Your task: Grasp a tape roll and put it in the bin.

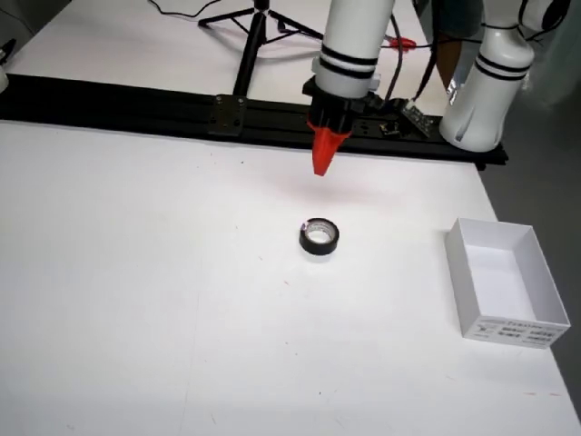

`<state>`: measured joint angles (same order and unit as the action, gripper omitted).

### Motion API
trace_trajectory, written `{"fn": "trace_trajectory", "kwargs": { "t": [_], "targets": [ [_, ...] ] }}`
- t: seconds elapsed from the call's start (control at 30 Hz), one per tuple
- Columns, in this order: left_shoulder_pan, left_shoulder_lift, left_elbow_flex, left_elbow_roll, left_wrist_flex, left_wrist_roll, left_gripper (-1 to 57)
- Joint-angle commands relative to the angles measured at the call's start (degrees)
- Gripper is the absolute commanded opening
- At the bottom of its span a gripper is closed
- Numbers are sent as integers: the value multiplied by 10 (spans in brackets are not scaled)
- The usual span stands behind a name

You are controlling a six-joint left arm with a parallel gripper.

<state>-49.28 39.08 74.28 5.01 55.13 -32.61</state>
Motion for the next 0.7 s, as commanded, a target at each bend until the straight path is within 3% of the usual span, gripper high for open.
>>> {"fn": "trace_trajectory", "kwargs": {
  "t": [0.03,0.7],
  "targets": [
    [11,57,61,3,-50,-51,240],
    [1,53,84,21,-68,-76,240]
  ]
}}
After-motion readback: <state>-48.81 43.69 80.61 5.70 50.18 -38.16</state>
